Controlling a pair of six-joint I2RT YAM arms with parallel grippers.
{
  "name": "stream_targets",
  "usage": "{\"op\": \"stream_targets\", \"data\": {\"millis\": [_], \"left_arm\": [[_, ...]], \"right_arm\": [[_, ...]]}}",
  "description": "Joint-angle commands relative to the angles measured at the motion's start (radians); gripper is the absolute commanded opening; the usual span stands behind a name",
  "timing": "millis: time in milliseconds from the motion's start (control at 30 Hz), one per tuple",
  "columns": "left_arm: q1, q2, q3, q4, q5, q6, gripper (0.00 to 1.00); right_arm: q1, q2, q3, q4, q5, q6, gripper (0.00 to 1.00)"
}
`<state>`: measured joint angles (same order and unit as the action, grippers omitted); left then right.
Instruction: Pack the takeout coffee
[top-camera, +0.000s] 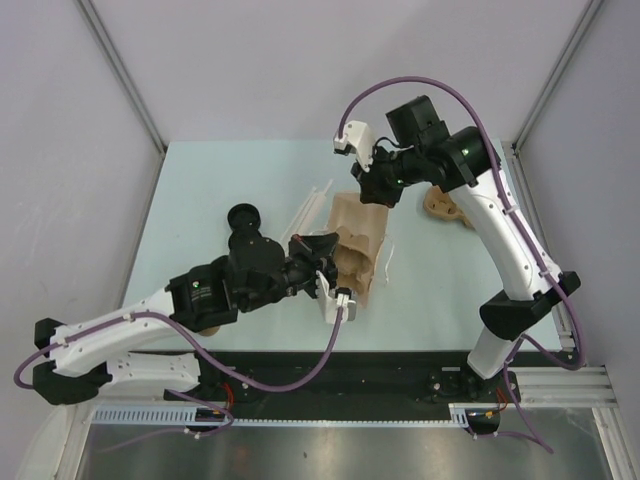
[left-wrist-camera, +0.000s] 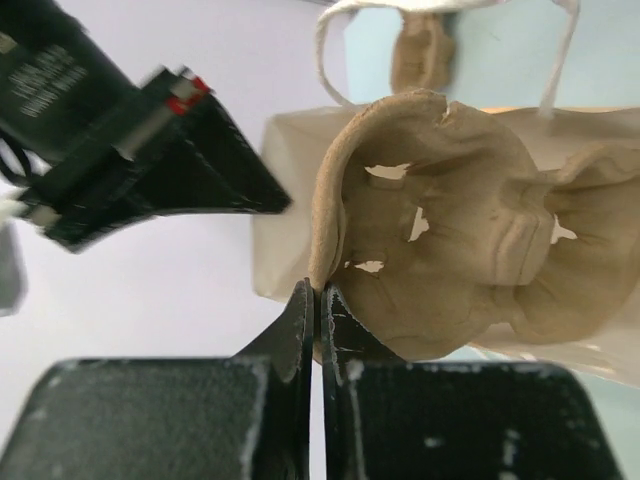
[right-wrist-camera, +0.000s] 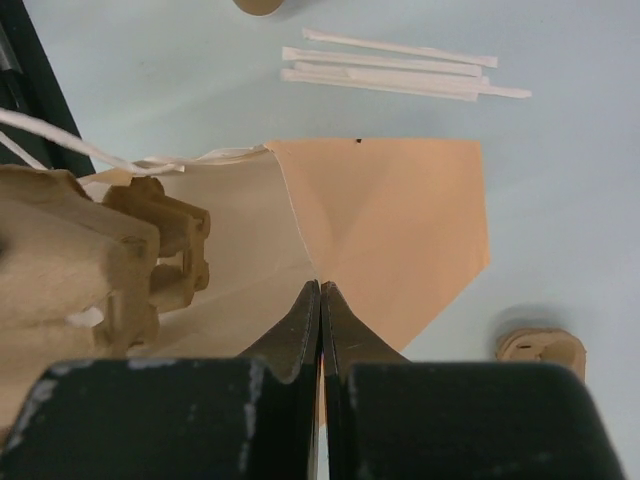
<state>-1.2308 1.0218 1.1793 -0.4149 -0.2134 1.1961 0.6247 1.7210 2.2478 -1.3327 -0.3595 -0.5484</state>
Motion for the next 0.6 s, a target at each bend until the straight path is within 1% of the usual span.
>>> {"op": "stream_targets", "data": {"millis": [0,67,167,367,433,567], "left_arm": [[-0.007,0.012,0.114,-0.082,0.022,-0.116,0.0],[-0.007,0.038,0.185,-0.132,0.039,-0.173,0.0],[-0.007,0.064,0.226,-0.17,0.033,-0.193,0.0],[-0.006,0.07,0.151,-0.07,-0.023,-0.173,0.0],[0.005,0.084,0.146,-0.05,-0.056,-0.17,0.0],[0.048,0.122,0.161,-0.01,-0.069,-0.153,0.0]], "right_arm": [[0.017,-0.066,0.064,-0.023,-0.032,0.025,0.0],[0.023,-0.075,0.071,-0.033,-0.035,0.028,0.0],[0.024,-0.075,0.064,-0.04,-0.042,0.034,0.0],[-0.003,-0.034,0.035,-0.039,-0.094,0.038,0.0],[-0.011,-0.023,0.036,-0.037,-0.111,0.039,0.0],[-0.011,-0.006,0.03,-0.034,-0.133,0.033,0.0]]}}
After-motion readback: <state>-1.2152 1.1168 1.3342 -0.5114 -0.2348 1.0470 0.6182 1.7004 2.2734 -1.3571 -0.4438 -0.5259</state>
